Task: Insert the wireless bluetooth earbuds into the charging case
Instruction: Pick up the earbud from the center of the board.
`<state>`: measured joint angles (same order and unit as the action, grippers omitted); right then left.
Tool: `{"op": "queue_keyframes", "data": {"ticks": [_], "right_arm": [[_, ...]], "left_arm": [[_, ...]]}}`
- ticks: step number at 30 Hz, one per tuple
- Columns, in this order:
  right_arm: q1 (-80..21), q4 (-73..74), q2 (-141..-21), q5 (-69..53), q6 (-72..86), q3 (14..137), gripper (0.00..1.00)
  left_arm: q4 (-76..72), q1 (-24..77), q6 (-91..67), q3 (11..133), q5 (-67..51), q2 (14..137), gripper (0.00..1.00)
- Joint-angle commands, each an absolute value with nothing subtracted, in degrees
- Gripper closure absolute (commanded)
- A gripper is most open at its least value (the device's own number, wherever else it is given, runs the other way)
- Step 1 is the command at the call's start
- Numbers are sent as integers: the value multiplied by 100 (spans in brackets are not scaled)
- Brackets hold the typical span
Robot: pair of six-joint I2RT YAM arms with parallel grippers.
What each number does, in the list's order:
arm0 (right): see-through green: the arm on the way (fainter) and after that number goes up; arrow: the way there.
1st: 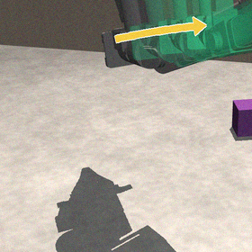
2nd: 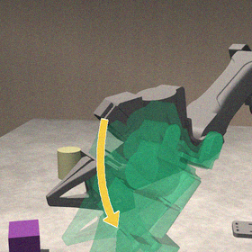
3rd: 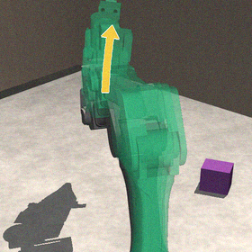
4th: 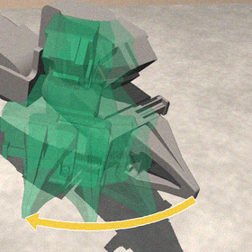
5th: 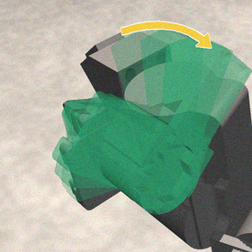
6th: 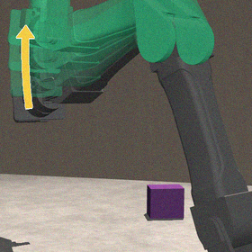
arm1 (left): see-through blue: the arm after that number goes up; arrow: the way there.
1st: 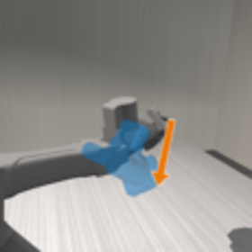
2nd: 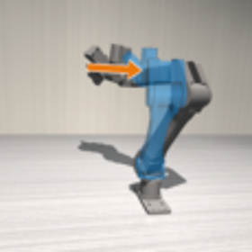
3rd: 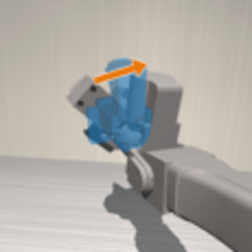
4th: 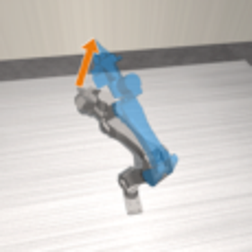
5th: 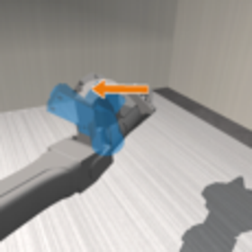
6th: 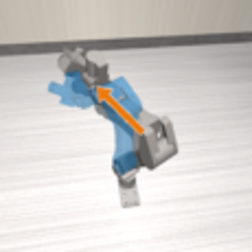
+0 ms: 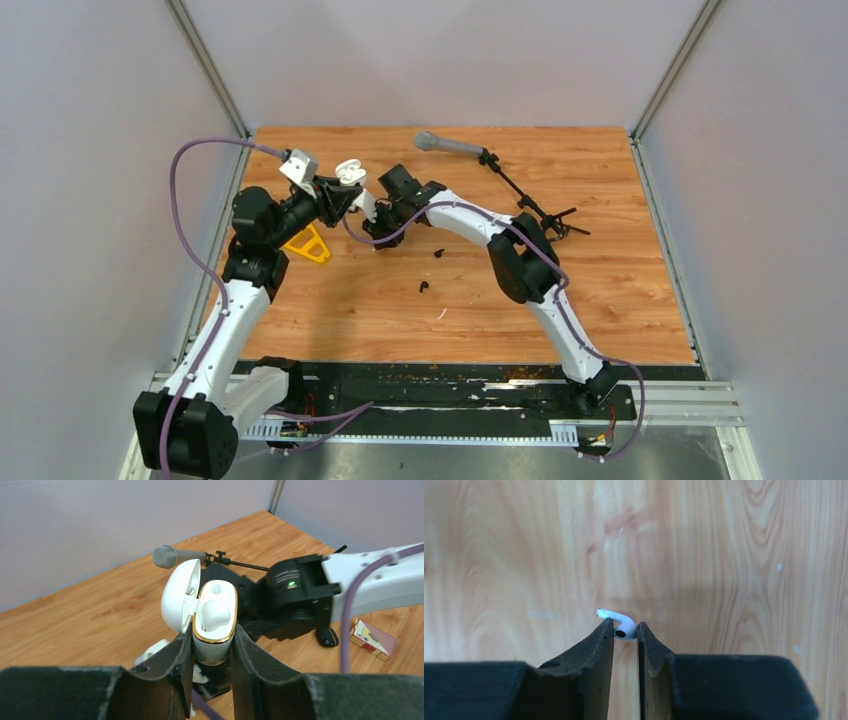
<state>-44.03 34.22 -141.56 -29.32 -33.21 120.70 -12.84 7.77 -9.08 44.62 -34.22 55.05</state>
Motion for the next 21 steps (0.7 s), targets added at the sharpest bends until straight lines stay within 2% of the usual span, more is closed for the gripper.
{"op": "queue_keyframes", "data": {"ticks": [1, 5, 11, 16, 21], "right_arm": [[-4236, 3396, -12594, -3001, -3761, 11043, 94], [-4169, 3642, -11493, -2839, -4232, 10098, 94], [-4140, 4054, -9926, -2427, -4919, 9297, 94], [-4236, 3925, -8830, -1977, -5556, 9216, 94], [-4666, 3633, -8262, -1202, -6791, 9220, 94]], "left_arm": [[-1841, 747, -943, 4765, -3410, 5674, 99], [-2110, 747, -983, 4947, -3319, 5921, 99], [-2734, 755, -1343, 4843, -3436, 6402, 99], [-3288, 902, -1783, 4627, -4111, 6682, 99], [-3433, 1339, -1821, 4460, -4520, 6642, 99]]}}
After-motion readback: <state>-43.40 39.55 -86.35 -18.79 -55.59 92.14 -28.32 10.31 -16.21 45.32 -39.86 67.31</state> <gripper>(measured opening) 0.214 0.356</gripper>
